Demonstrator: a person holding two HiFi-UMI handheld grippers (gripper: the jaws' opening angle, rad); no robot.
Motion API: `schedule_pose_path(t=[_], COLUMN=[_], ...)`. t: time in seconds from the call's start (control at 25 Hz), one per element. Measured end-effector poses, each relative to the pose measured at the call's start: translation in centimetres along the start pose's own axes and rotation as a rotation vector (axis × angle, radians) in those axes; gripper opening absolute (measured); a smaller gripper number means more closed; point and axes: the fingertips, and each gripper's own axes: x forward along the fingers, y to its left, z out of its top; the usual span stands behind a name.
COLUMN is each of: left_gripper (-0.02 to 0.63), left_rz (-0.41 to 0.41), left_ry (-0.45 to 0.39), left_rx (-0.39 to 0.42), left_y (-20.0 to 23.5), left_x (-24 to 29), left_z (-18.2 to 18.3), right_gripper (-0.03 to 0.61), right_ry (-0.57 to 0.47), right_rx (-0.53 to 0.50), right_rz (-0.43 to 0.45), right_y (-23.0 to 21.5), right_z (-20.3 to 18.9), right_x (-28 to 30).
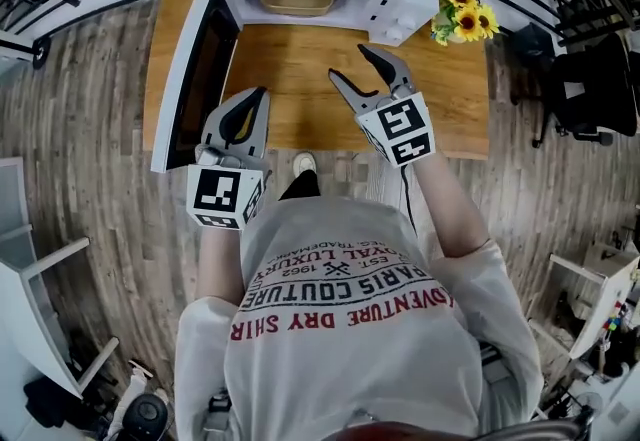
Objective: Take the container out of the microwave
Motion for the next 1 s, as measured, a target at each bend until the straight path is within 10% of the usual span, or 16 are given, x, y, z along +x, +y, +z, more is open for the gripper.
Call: schedule_pose_path(t=[1.0], left_gripper=[0.014], left_rz=[0.006], left_ry=[0.062], left_rx=[-0.05], left_y=[7.2], left_x=[6.8], left_z=[-4.4], right_gripper=[0.226], right_ry=[0.494], right_rx=[-0.526], right_rz=[0.264], right_y=[-2.8], right_z=[-6.5], right_x=[21.1])
